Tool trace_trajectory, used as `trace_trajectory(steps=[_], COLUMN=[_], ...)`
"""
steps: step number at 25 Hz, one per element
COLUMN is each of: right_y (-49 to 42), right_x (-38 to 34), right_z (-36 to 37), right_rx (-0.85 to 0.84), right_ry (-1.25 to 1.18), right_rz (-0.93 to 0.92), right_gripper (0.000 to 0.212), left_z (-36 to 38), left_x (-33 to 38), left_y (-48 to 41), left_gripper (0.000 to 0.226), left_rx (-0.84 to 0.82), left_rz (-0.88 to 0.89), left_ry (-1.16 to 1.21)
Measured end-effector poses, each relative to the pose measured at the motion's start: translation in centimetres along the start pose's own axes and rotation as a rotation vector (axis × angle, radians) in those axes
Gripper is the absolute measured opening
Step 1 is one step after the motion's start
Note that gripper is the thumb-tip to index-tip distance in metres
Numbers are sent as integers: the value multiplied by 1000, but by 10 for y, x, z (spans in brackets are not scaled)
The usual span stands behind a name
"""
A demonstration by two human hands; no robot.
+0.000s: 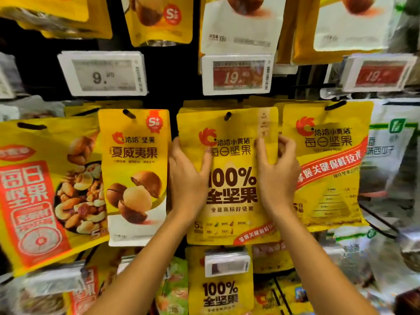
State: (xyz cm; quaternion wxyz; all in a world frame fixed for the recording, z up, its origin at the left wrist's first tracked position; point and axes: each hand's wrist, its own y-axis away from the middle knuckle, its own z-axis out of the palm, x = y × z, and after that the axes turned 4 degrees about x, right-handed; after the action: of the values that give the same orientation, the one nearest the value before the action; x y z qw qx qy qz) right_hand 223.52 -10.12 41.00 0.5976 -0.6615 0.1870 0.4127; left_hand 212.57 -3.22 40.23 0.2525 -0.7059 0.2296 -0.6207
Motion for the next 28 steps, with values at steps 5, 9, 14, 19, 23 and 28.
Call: trace_trajectory(steps=[5, 9, 14, 19, 23, 28], right_y=[38, 114, 279, 500, 664, 855], right_x=[16, 9, -27, -131, -234, -302], right_z=[-1, 15, 65, 90, 88, 80], right_rx=[129, -160, -1013, -1627, -1910, -2363], right_ry=[249, -28, -228, -460, -618, -399], right_rz=[-305, -529, -10, 69, 84, -150], right_gripper=[49, 18, 18, 22, 17, 18], left_z=[-21, -103, -276, -500, -666, -811], left_x=[-13, -38, -91, -79, -45, -49], left_y=[36, 82, 172, 312, 411, 536], left_gripper=[73, 34, 18, 23, 22, 28], left_rx=[-115, -127, 179, 770, 1079, 1455], left_rz=[234, 113, -486, -811, -875, -1189], left_ry=[-322, -68, -90, -140, -196, -105])
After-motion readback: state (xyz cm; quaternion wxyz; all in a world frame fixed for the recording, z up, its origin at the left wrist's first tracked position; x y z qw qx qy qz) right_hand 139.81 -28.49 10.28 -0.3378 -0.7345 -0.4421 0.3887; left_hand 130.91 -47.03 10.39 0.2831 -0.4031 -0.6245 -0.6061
